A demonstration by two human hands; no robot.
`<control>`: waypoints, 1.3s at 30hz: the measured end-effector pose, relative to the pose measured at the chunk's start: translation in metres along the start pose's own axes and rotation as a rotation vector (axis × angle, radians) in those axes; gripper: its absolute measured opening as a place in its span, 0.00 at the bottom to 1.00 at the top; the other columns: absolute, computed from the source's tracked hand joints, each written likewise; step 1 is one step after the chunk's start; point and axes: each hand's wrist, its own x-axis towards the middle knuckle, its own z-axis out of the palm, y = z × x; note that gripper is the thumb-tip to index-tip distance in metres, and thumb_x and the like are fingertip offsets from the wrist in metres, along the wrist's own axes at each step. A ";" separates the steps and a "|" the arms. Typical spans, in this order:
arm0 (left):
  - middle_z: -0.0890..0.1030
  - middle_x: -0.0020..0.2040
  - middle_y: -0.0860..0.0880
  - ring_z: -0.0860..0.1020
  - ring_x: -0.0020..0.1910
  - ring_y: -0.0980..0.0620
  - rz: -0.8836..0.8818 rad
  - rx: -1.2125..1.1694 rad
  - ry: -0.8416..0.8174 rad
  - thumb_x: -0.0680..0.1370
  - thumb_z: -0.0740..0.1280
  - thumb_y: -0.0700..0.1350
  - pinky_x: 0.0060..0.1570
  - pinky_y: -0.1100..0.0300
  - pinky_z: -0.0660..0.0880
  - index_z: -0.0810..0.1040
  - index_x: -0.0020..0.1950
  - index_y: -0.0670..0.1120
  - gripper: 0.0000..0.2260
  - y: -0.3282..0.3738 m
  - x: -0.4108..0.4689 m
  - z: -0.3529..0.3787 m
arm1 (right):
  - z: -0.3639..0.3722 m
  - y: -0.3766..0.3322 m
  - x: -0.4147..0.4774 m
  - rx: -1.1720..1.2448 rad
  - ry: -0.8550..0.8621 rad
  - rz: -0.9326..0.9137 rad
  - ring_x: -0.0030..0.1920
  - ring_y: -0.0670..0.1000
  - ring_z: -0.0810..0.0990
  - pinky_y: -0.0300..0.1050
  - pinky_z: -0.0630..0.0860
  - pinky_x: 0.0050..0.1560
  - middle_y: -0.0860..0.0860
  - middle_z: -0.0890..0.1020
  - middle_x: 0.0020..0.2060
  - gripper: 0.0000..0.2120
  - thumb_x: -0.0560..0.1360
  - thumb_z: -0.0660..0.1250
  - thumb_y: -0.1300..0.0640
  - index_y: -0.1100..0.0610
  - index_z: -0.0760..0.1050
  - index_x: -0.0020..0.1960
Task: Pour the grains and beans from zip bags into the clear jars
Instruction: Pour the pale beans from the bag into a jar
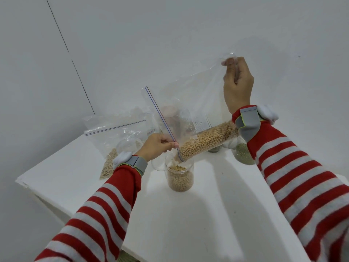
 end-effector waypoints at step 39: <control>0.82 0.34 0.54 0.79 0.36 0.59 0.021 0.016 -0.001 0.73 0.75 0.46 0.43 0.62 0.77 0.85 0.43 0.50 0.02 0.001 0.001 0.003 | 0.001 0.002 0.003 -0.012 0.018 -0.008 0.27 0.55 0.65 0.51 0.65 0.28 0.43 0.68 0.25 0.12 0.82 0.57 0.46 0.50 0.73 0.47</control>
